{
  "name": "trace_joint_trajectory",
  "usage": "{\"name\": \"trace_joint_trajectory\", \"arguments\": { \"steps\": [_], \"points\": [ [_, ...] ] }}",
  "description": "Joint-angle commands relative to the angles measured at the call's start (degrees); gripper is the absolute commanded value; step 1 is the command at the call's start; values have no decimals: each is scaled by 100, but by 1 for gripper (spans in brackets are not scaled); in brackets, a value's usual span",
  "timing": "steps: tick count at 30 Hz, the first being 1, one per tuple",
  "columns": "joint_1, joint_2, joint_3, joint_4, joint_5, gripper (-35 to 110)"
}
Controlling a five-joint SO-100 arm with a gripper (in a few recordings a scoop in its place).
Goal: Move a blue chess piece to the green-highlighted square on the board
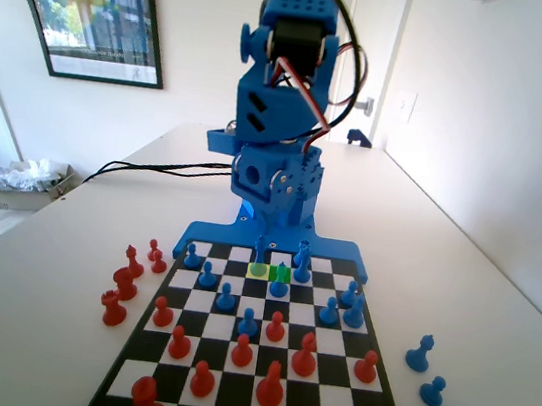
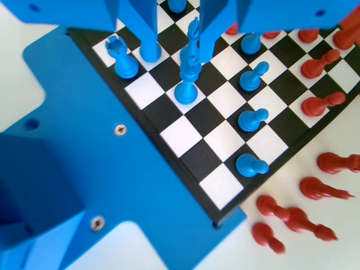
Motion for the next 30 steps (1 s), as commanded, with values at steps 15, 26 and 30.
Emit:
{"name": "trace_joint_trajectory", "arguments": {
  "steps": [15,26,30],
  "points": [
    [264,-580,-686,62,-158,11],
    [53,-721,-492,-334,-9,11],
    [35,-729,-325,-527,-35,11]
  ]
}}
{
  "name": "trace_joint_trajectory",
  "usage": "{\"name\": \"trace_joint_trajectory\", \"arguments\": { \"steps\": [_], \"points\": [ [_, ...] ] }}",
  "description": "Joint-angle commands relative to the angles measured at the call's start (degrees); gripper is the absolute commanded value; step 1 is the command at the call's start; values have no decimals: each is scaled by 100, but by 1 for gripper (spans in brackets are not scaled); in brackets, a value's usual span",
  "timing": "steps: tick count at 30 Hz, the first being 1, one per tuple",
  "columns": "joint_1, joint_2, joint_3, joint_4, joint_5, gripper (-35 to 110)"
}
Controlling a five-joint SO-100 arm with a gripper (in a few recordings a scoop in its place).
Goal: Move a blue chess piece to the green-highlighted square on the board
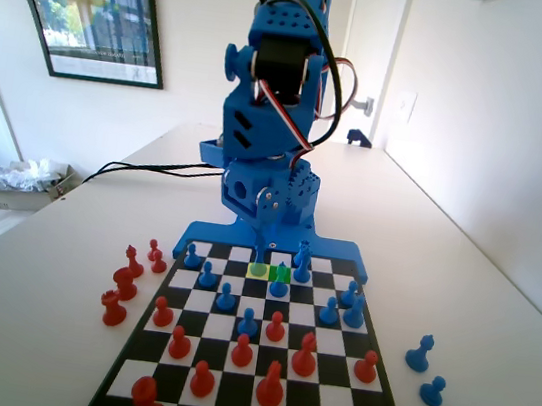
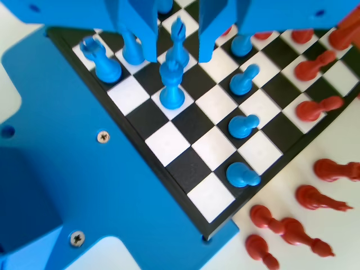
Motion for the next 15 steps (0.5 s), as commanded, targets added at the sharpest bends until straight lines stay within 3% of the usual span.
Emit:
{"name": "trace_joint_trajectory", "arguments": {
  "steps": [1,15],
  "points": [
    [62,53,62,-97,-35,11],
    [141,44,422,-510,-211,11]
  ]
}}
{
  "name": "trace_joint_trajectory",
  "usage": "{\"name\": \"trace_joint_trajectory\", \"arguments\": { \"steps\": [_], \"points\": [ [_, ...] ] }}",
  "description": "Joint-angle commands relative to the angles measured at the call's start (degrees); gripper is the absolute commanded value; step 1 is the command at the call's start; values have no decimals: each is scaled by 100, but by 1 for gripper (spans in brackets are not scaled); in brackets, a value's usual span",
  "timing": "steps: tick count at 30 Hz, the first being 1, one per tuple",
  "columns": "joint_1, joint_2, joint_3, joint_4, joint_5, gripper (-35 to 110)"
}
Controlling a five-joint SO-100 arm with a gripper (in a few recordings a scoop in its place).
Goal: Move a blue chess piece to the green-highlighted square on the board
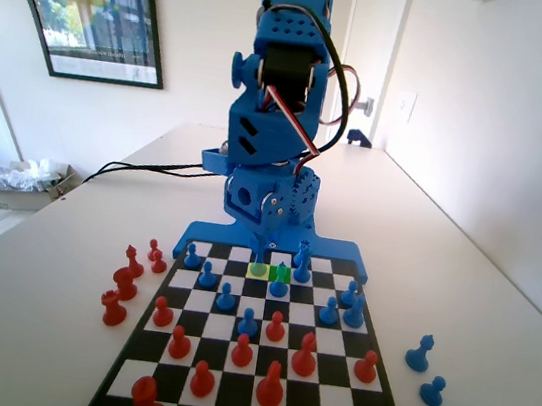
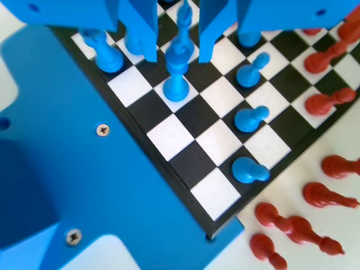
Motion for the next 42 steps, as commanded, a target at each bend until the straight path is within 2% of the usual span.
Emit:
{"name": "trace_joint_trajectory", "arguments": {
  "steps": [1,18,26,31,42],
  "points": [
    [62,35,105,-62,-141,11],
    [70,44,308,-378,-229,9],
    [18,44,264,-343,-193,1],
    [26,62,281,-334,-202,1],
    [-422,185,-703,1151,448,1]
  ]
}}
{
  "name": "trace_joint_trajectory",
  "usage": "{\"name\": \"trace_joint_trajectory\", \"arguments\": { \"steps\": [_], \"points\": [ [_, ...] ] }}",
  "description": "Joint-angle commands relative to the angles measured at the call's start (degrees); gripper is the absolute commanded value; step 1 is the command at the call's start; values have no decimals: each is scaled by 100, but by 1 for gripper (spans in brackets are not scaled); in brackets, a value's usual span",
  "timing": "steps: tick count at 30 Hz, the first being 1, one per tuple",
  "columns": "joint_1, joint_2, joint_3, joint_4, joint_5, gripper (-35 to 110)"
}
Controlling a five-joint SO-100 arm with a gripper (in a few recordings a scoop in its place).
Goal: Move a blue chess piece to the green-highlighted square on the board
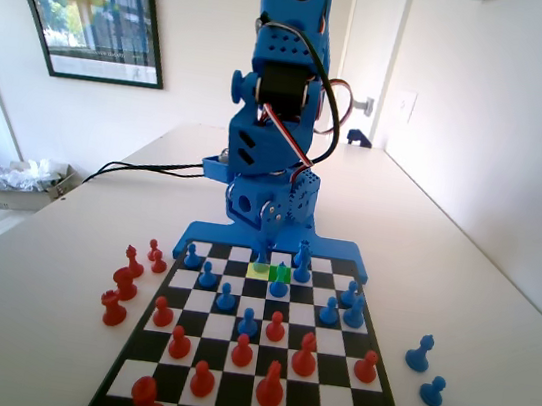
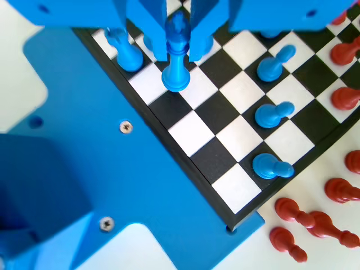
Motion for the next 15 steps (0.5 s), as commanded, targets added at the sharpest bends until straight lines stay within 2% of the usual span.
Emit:
{"name": "trace_joint_trajectory", "arguments": {
  "steps": [1,5,15],
  "points": [
    [-123,299,-466,387,176,1],
    [-246,316,-466,325,325,1],
    [-475,167,18,-589,554,1]
  ]
}}
